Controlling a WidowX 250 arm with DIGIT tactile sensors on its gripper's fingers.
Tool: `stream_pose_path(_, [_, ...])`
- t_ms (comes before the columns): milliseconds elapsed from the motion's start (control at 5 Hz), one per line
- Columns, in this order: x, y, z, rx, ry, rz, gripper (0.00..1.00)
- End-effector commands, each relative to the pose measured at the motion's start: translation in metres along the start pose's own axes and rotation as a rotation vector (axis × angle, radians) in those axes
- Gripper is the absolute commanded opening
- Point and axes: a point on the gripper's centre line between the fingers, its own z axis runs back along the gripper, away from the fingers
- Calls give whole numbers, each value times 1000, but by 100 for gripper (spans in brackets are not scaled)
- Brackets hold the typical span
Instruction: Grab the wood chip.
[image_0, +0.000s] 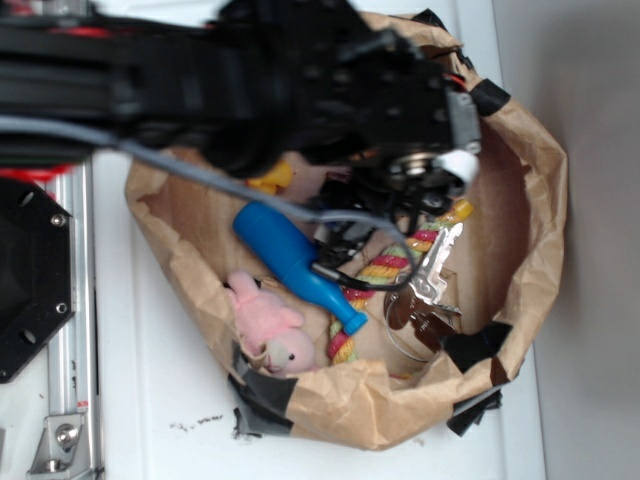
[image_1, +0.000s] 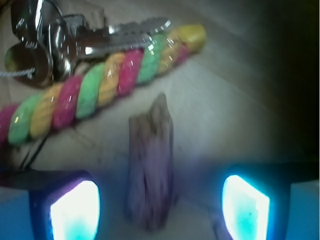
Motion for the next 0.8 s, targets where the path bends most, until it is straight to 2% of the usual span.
stream_pose_path(0, [8,22,-15,20,26,-5,100])
stream_pose_path(200, [0,24,-8,72,24,-6,0])
stream_pose_path(600, [-7,30,6,71,-1,30,0])
